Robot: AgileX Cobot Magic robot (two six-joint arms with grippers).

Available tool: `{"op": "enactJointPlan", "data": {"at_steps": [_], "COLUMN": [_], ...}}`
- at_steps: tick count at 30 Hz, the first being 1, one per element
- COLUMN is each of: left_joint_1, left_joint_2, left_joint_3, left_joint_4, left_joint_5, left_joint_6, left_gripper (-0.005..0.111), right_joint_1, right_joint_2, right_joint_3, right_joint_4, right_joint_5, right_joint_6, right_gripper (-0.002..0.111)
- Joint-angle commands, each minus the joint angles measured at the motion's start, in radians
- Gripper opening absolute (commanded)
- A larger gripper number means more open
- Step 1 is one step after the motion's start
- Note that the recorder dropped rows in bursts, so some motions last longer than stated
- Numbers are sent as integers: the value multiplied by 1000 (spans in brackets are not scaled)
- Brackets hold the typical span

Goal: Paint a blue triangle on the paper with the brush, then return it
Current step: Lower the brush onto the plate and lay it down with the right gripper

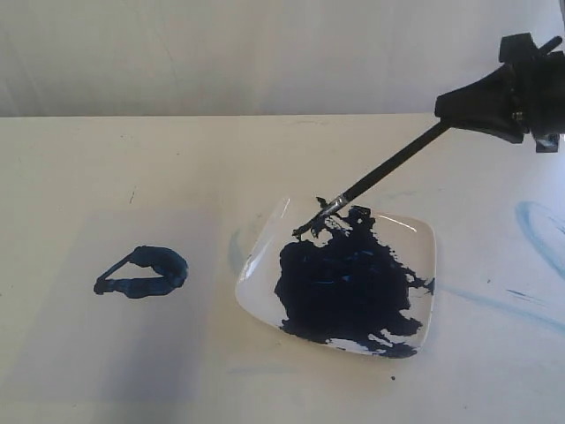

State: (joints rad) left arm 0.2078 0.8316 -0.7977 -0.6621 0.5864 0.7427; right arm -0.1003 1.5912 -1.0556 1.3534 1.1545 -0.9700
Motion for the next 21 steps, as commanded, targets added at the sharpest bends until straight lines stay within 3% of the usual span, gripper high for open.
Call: {"op": "enactJointPlan", "data": {"at_steps": [1,14,21], "left_joint_1": [1,1,1], "left_joint_2": [-5,-5,-5], "left_joint_3": [7,7,7], "left_joint_4": [-26,-26,-26], "left_joint_5": [20,19,19], "left_joint_6": [-7,-3,-3], "left_gripper": [0,0,0], "right_joint_1": [-41,-41,-126], "right_joint_2": [98,298,326], "right_joint_3": [-2,-1,-1], "right_joint_4": [55,10,33], "right_joint_5": [67,67,67], "right_joint_6": [-71,-146,-151], "right_gripper": [0,0,0]}}
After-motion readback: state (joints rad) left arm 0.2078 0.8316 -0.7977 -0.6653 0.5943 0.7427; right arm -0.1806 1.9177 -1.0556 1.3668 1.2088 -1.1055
